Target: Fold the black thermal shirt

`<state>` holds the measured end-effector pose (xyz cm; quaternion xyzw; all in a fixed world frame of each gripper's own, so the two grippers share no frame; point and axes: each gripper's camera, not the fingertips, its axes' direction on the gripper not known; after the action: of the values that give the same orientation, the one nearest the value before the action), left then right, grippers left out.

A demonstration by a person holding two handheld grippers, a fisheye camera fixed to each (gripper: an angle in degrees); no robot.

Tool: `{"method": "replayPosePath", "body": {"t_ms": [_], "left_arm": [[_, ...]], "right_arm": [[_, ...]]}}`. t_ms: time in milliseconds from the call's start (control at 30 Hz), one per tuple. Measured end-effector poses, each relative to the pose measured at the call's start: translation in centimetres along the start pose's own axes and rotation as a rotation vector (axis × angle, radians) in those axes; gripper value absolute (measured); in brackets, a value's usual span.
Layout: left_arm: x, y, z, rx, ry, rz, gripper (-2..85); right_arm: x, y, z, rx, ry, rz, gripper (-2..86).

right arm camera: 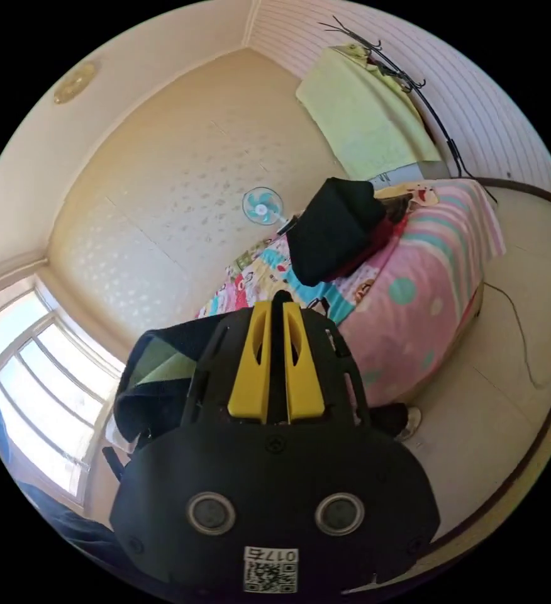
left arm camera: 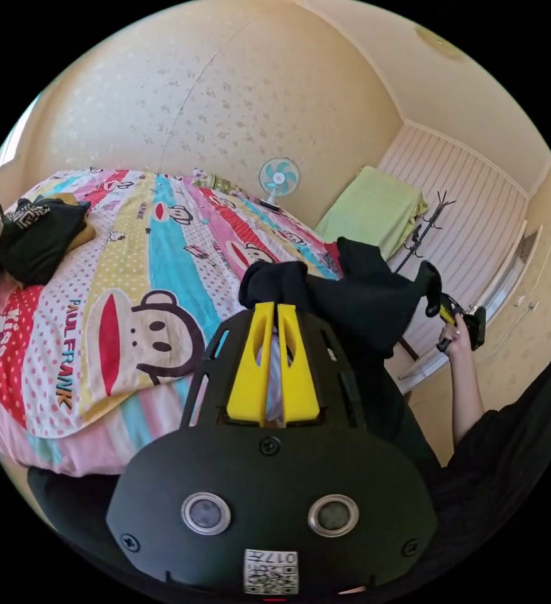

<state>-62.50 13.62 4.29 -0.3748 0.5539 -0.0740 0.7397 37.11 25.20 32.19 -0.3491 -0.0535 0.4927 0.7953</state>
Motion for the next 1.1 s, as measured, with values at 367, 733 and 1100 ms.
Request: {"method": "replayPosePath", "body": {"t_ms": [367,733,1100], "left_arm": [[-2.6,0.9,0.8,-0.078,0.155,-0.024,11.7],[1.0,2.9,8.2,-0.393,-0.144,-0.014,6.3],[8.2,-5.2,0.5,-0.237,0.445,0.17,4.8]], "right_arm": [[-7.5,12.1,2.4,-0.111,-0.216,-0.461,14.2],[-18.6,26.5,12.0,-0.72,-0.621,-0.74,16.1],[-24.3,38.0,8.4,-0.617,-0.166,-0.889,7.2]]}}
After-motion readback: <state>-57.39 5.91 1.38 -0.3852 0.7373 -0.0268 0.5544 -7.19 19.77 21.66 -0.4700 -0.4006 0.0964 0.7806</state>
